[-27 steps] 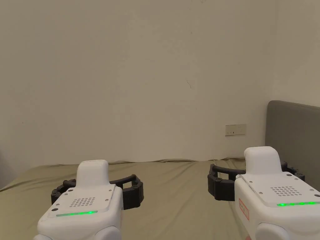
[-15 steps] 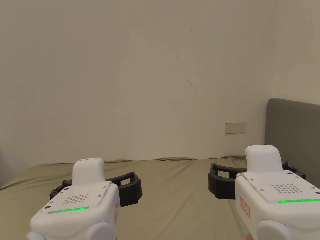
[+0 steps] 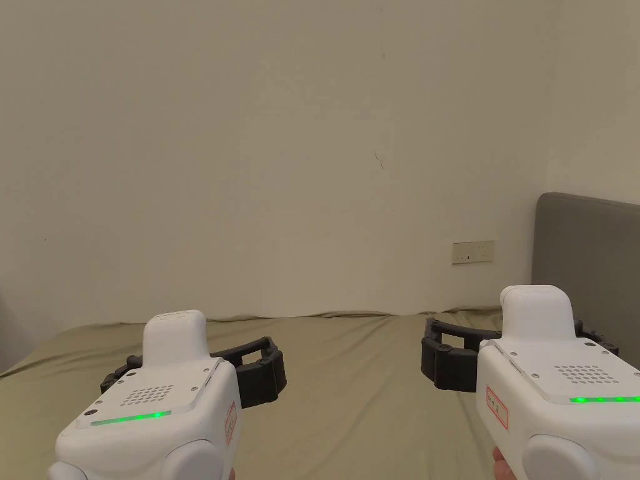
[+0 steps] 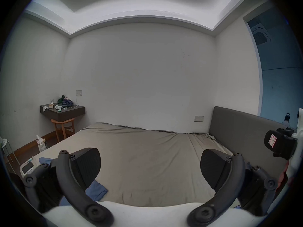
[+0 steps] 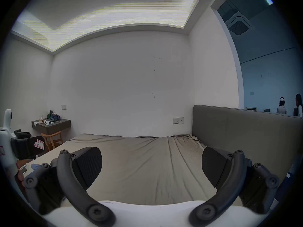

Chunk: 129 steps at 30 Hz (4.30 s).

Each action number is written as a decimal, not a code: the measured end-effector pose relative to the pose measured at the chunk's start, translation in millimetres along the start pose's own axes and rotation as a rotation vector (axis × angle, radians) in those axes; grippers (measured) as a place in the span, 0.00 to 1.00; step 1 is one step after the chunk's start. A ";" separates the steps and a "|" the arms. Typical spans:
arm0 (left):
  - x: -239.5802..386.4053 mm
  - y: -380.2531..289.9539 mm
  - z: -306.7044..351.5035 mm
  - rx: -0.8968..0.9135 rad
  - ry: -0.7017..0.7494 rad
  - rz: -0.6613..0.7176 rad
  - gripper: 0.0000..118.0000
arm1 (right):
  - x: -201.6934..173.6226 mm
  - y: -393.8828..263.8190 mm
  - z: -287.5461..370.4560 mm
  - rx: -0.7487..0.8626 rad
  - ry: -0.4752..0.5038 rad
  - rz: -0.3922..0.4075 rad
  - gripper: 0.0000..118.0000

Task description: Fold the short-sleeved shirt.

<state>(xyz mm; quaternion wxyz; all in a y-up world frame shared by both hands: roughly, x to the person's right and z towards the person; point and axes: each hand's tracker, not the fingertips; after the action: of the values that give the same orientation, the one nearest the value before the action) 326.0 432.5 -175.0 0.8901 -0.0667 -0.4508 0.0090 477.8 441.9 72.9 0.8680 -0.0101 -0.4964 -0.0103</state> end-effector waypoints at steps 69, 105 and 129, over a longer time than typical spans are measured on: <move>-233.2 -27.2 73.9 -0.158 0.456 0.085 0.00 | -259.8 -55.8 12.3 -0.160 0.757 -0.073 0.02; -314.9 -309.9 -197.6 -0.749 0.552 0.049 0.02 | -206.2 -185.5 -93.4 -0.535 0.623 0.062 0.02; -5.3 -43.4 -144.0 -0.383 -0.199 0.126 0.02 | 42.8 -50.7 15.1 -0.211 0.091 -0.066 0.02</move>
<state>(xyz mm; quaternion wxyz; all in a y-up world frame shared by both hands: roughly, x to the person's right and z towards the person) 436.7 373.2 -257.9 0.8098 -0.2614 -0.5250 -0.0148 485.1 391.4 117.8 0.8829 -0.0846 -0.4527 -0.0914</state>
